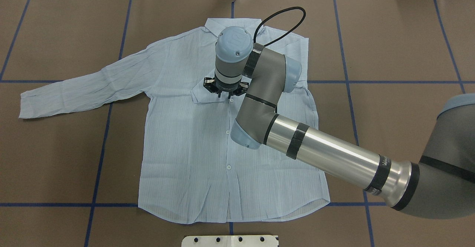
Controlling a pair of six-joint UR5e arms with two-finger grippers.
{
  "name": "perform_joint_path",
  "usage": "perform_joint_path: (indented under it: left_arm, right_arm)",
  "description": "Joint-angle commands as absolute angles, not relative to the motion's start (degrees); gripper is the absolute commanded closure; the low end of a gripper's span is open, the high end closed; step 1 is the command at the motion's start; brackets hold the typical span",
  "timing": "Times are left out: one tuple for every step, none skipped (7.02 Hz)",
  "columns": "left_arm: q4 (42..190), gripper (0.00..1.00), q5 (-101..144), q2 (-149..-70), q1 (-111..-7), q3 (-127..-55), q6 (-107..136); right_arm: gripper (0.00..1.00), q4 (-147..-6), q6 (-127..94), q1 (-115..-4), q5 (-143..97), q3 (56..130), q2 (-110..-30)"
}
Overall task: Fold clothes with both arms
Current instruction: 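Lay the sleeve across the shirt chest with the right gripper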
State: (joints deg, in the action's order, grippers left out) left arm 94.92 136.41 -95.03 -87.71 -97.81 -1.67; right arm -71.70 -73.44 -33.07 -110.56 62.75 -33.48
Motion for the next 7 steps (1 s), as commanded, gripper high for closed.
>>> perform_joint_path:
  left_arm:
    - [94.92, 0.00, 136.41, -95.01, -87.71, -97.82, -1.67]
    - [94.92, 0.00, 136.41, -95.01, -87.71, -97.82, -1.67]
    - [94.92, 0.00, 136.41, -95.01, -87.71, -97.82, -1.67]
    - [94.92, 0.00, 136.41, -95.01, -87.71, -97.91, -1.67]
    - [94.92, 0.00, 136.41, -95.01, -87.71, -97.91, -1.67]
    - [94.92, 0.00, 136.41, -95.01, -87.71, -98.00, -1.58]
    - [94.92, 0.00, 136.41, -94.92, -87.71, -98.17, -1.58]
  right_arm:
    - [0.71, -71.63, -73.48, -33.05, -110.57, 62.67, -33.57]
    - [0.81, -71.63, -73.30, -33.05, -110.48, 62.75, -33.57]
    - [0.91, -71.63, -73.21, -33.05, -110.57, 62.67, -33.49]
    - [1.00, -71.63, -73.21, -33.05, -110.57, 62.67, -33.49]
    - [1.00, -71.63, -73.56, -33.05, -110.57, 62.75, -33.49]
    - [1.00, -71.63, -73.65, -33.05, -110.57, 62.75, -33.31]
    - [1.00, -71.11, -73.65, -33.05, -110.48, 63.54, -33.22]
